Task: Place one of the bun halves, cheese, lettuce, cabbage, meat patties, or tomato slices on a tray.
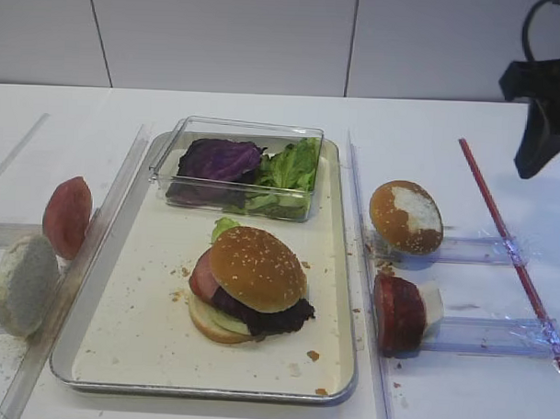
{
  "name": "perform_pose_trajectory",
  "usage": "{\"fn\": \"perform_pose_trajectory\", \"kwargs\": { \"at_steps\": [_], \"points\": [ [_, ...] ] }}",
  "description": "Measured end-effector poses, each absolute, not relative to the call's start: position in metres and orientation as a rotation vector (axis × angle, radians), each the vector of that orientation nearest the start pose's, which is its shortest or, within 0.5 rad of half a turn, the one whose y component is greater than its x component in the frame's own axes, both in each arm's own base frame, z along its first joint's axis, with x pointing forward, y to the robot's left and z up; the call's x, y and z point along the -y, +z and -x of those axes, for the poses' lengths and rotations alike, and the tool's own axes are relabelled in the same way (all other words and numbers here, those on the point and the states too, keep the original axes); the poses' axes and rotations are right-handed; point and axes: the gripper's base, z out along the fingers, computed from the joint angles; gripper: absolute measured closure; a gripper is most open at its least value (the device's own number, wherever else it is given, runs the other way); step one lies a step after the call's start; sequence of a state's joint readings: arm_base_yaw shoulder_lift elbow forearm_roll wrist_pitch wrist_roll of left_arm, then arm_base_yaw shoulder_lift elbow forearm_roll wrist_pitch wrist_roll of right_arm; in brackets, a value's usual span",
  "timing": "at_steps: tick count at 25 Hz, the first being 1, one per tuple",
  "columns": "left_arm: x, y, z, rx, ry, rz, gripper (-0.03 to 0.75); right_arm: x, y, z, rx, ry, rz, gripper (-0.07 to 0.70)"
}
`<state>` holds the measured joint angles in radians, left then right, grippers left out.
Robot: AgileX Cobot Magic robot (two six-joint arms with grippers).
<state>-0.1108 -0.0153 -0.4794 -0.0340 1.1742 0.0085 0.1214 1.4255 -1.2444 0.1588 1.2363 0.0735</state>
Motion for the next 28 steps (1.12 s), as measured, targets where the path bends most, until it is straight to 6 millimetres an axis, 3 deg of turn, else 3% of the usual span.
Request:
{"fn": "perform_pose_trajectory", "kwargs": {
  "at_steps": [4, 14, 23, 28],
  "points": [
    [0.002, 0.263, 0.010, -2.160, -0.100, -0.133, 0.365, -0.034, 0.317, -0.256, -2.907, 0.230, -0.025, 0.180],
    [0.002, 0.263, 0.010, -2.160, -0.100, -0.133, 0.365, -0.029, 0.311, -0.233, -2.921, 0.179, 0.042, 0.180],
    [0.002, 0.263, 0.010, -2.160, -0.100, -0.133, 0.365, -0.024, 0.318, -0.197, -2.859, 0.143, 0.110, 0.180],
    [0.002, 0.263, 0.010, -2.160, -0.100, -0.133, 0.365, -0.022, 0.312, -0.171, -2.847, 0.136, 0.140, 0.181]
  ]
}}
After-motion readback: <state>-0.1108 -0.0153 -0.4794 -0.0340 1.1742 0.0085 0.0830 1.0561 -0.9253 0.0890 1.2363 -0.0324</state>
